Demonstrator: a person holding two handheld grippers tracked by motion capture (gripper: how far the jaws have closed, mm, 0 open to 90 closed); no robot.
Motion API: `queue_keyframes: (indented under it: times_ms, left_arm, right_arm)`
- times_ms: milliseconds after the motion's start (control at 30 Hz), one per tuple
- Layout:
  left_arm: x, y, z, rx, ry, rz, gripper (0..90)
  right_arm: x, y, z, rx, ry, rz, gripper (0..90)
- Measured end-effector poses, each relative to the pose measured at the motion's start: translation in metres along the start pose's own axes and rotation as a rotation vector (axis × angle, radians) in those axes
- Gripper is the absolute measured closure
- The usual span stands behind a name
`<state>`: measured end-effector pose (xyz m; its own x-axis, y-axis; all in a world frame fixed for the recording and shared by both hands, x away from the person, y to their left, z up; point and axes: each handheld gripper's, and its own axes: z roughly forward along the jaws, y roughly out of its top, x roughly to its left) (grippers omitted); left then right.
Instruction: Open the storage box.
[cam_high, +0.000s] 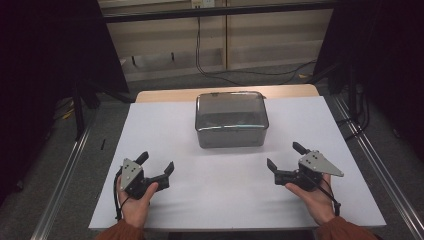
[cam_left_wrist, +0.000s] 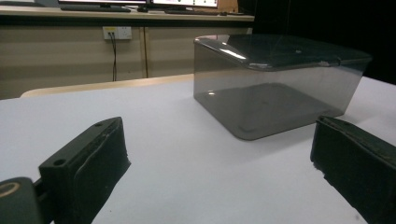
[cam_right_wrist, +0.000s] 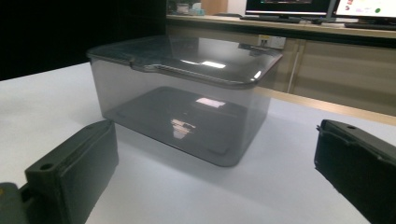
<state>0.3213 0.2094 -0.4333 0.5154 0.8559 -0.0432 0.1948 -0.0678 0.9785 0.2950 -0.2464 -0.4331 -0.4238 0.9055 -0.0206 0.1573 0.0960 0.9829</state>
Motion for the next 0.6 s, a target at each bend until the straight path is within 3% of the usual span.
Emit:
queue_keyframes:
  times_ms: [300, 600]
  left_arm:
    - [0.0, -0.001, 0.0, 0.002, 0.002, -0.008, 3.5]
    - [0.0, -0.001, 0.001, 0.004, 0.002, -0.009, 3.5]
  right_arm:
    - [0.006, 0.006, 0.013, -0.015, 0.032, -0.023, 0.0]
    - [0.02, 0.016, 0.033, -0.03, 0.073, -0.08, 0.3]
